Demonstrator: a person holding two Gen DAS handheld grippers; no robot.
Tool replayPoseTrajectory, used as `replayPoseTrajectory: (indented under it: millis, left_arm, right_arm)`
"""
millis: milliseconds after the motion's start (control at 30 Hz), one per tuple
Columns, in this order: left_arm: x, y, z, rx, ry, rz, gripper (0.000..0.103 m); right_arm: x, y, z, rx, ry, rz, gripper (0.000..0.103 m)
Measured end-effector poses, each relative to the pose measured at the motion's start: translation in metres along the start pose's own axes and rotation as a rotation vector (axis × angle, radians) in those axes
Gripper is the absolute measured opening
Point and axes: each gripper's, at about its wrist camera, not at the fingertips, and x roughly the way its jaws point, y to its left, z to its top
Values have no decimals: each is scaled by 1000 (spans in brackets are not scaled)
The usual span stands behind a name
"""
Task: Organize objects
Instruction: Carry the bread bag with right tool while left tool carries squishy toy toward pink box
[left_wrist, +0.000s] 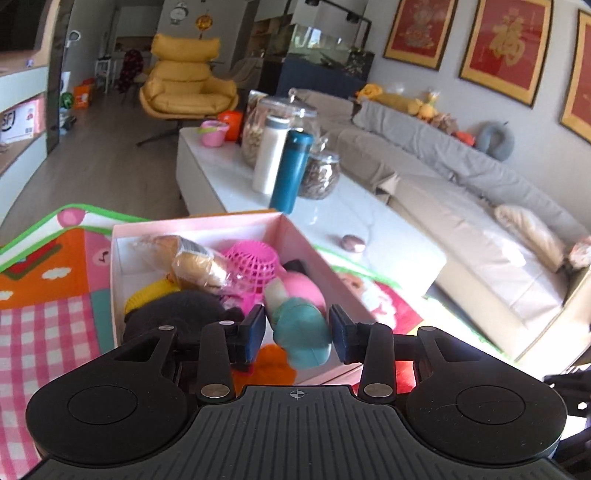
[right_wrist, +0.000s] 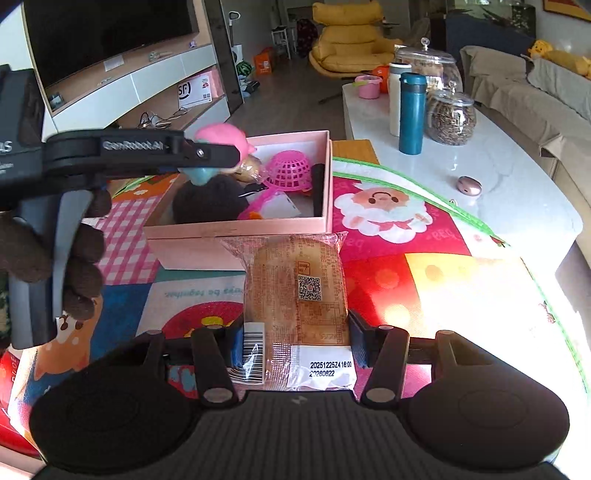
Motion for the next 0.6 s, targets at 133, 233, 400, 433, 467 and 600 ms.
replayPoseTrajectory:
  millis: [133,233,400,433,467,600]
  left_arm:
    - [1,6,-8,25,18,9,41]
    - [-22,15,-7,8,-37,-5,41]
    - [-62,38,-18,-2,-87,47,41]
    - [-67,44,-21,-22,-80,70,41]
    - [-71,50,-24,-50,-72,85,41]
    - [-80,72,-30,-150,-52,131,41]
  right_arm:
    - [1,-17,-2,36,-8,-17,52]
    - [9,-23,1,50,-3,-27,52]
    - [17,-19,21,44,-30,-23,52]
    - [18,-16,28,31,-41,-23,52]
    - [21,-12,37,16,-56,-23,52]
    - [47,7,81,-17,-88,-1,52]
